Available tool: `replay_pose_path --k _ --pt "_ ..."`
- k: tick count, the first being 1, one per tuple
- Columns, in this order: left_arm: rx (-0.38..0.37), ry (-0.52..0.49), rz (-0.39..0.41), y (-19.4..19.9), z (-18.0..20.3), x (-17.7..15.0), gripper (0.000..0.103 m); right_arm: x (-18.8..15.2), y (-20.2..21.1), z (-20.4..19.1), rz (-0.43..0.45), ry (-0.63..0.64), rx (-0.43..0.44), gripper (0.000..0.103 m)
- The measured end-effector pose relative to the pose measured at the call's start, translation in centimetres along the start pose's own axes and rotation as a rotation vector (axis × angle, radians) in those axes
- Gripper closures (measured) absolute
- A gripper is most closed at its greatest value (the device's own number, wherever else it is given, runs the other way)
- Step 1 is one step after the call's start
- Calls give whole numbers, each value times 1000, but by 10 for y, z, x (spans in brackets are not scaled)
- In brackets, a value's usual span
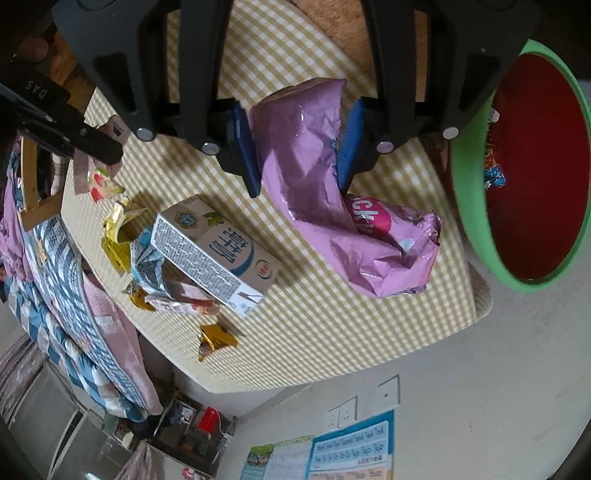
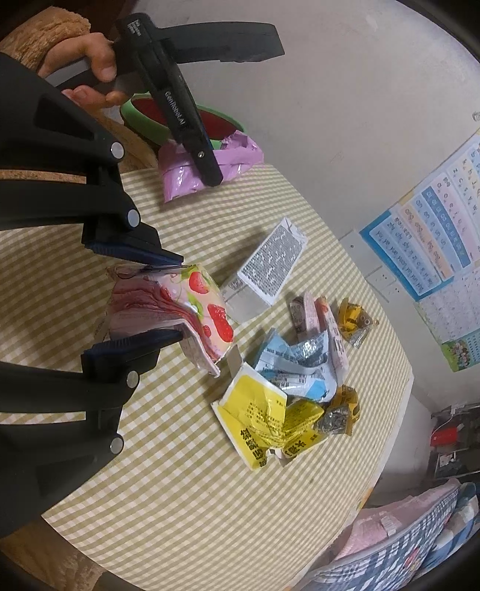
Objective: Collect trash
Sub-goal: 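Carry the pink bag toward the green bin with the left tool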
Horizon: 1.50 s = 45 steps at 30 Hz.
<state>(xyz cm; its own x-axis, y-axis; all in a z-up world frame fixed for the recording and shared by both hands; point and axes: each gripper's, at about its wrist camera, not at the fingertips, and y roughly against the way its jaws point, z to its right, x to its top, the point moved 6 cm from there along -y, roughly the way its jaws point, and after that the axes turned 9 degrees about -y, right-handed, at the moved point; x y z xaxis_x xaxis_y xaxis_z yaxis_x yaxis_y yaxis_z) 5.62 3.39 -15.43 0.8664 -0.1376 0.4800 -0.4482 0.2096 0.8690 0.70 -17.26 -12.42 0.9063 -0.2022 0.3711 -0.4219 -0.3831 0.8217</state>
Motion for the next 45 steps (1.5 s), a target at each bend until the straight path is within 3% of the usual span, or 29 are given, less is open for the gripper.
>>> replay_pose_path --k 8,15,45 --pt "36 -30 52 23 -10 -8 63 -1 17 -16 65 24 45 67" --pt "25 -18 85 31 -19 -8 63 -3 15 -26 58 29 36 67" --pt "24 -13 75 30 -24 -13 63 -16 2 -35 22 67 41 67"
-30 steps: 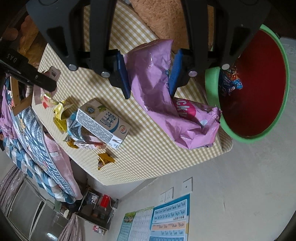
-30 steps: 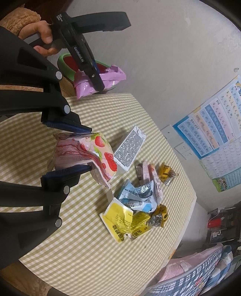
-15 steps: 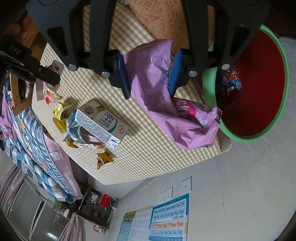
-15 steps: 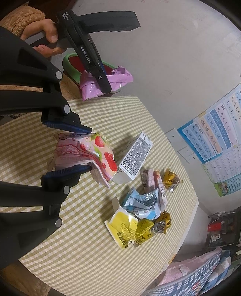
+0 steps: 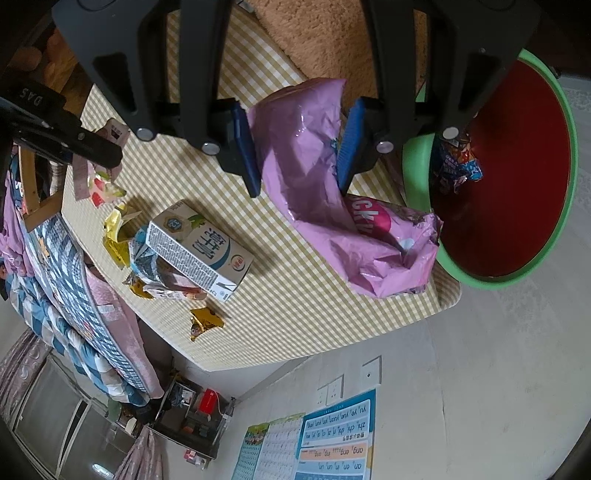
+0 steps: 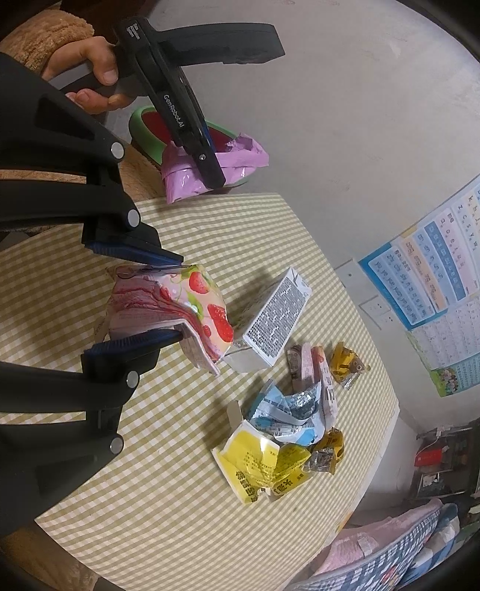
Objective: Collect trash
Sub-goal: 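Carry the pink bag toward the green bin with the left tool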
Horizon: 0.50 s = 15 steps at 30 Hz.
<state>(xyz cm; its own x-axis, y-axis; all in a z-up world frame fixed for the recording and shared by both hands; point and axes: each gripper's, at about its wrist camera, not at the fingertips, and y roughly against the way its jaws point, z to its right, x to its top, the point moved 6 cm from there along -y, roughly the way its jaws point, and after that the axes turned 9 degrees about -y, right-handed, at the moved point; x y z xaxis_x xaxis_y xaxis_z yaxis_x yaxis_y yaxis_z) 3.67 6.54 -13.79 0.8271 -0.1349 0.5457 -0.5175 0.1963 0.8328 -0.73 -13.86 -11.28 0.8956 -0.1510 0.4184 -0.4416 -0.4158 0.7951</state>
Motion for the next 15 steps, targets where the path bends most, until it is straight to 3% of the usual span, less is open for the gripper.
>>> replay_pose_path --k 15 --pt "-2 1 -9 -3 -1 -2 63 -2 -4 1 -18 3 12 67"
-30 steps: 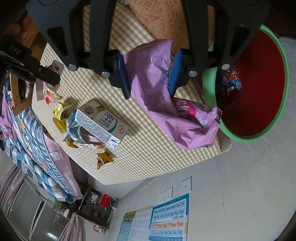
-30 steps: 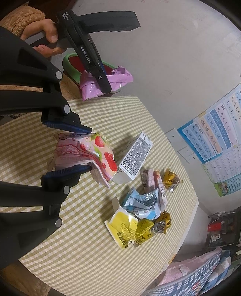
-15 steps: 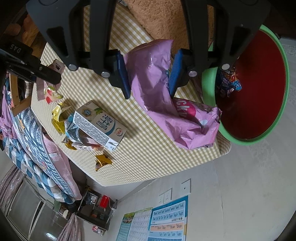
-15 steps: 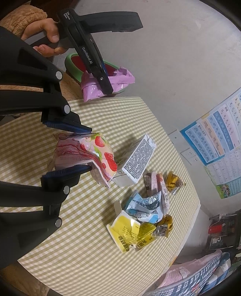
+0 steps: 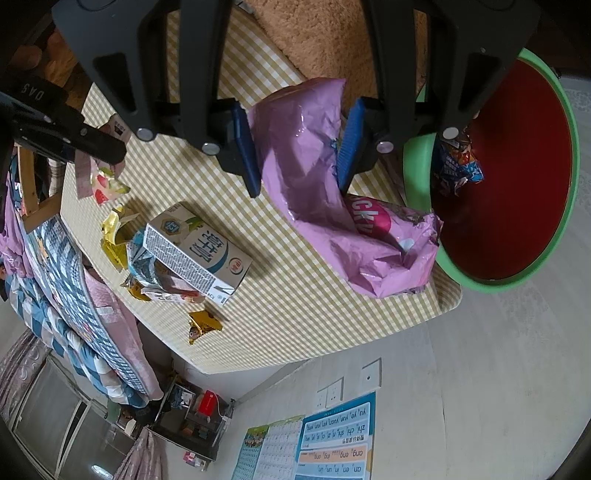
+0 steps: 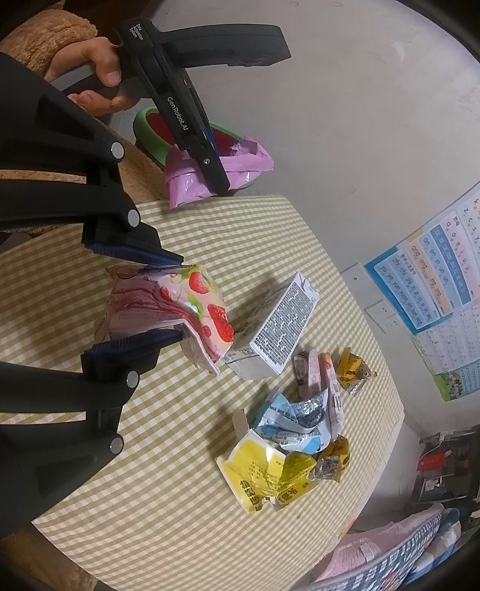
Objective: Collect trash
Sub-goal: 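Carry the pink bag toward the green bin with the left tool, then open the left tool over the bin while the right tool drops the strawberry wrapper in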
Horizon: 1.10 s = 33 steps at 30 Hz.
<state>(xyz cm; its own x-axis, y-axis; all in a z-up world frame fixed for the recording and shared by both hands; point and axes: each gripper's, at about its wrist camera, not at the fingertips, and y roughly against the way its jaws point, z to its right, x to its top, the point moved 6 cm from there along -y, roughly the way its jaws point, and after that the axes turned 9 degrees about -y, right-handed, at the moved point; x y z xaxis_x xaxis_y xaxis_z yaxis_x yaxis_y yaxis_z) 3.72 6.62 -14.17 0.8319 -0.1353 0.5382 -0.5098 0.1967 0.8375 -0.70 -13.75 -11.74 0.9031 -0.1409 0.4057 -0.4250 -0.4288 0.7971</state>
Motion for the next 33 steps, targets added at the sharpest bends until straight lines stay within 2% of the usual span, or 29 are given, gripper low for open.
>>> replay_pose_path --k 9,23,33 --pt "6 -3 17 4 -3 3 63 0 -2 1 -1 0 3 67" --pt "112 36 86 34 -44 4 63 -7 -14 -23 -25 67 39 67" --pt "175 89 130 53 -92 -4 63 -7 -38 -80 -57 182 64 67"
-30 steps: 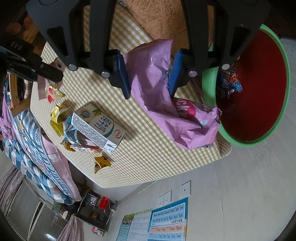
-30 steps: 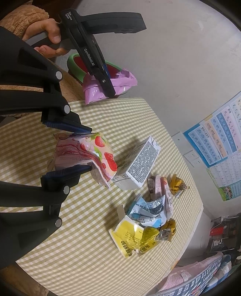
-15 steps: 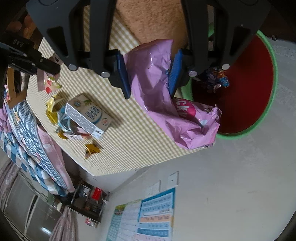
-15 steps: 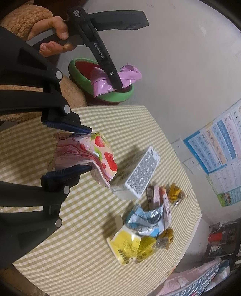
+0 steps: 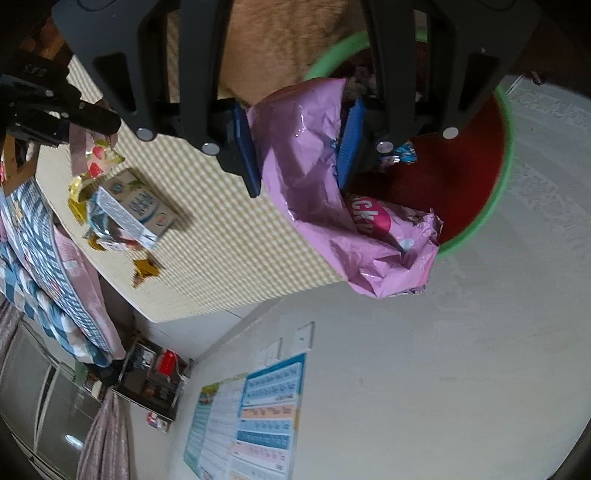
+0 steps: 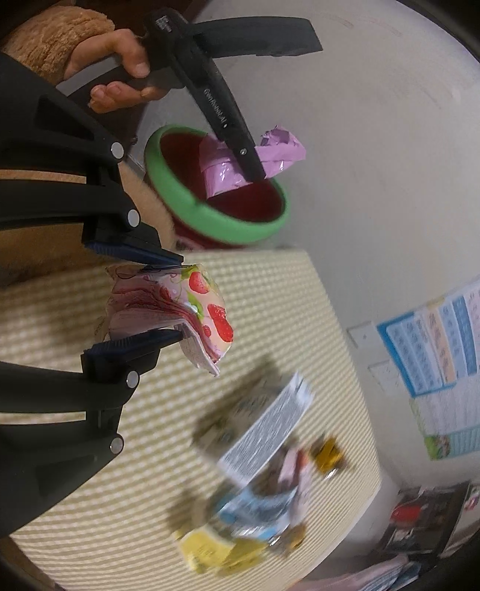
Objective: Collect trash
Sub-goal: 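Open the left tool over the bin while the right tool drops the strawberry wrapper in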
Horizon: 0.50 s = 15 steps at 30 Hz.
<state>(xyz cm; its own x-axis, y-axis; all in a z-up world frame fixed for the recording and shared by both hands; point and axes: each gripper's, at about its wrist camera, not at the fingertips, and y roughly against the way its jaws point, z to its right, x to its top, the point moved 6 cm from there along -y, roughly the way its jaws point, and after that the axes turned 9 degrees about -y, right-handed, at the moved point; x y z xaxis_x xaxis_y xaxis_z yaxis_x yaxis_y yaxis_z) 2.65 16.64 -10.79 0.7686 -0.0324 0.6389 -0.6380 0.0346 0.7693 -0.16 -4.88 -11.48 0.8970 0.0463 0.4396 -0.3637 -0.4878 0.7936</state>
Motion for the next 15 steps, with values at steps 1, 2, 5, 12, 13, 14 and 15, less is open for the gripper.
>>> replay_pose_path --k 1,2,5,12,13,14,15 --pt "13 8 3 1 -8 -1 63 1 -3 -7 -4 8 8 67" --pt "24 21 2 2 -16 -4 63 2 -7 -13 -11 16 18 67" --pt "38 75 -6 1 -41 -11 63 6 -23 -39 -37 42 51 67" --pt "73 135 -41 -3 -77 -32 63 14 -47 -91 -64 133 80 67" --pt "77 144 -51 -5 -82 -37 63 16 -50 -96 -67 139 83 67" --pt "78 152 -61 -8 -86 -41 63 17 -55 -102 -74 143 86 67" --pt "77 157 -69 -9 -89 -45 63 18 -58 -106 -78 142 90 67"
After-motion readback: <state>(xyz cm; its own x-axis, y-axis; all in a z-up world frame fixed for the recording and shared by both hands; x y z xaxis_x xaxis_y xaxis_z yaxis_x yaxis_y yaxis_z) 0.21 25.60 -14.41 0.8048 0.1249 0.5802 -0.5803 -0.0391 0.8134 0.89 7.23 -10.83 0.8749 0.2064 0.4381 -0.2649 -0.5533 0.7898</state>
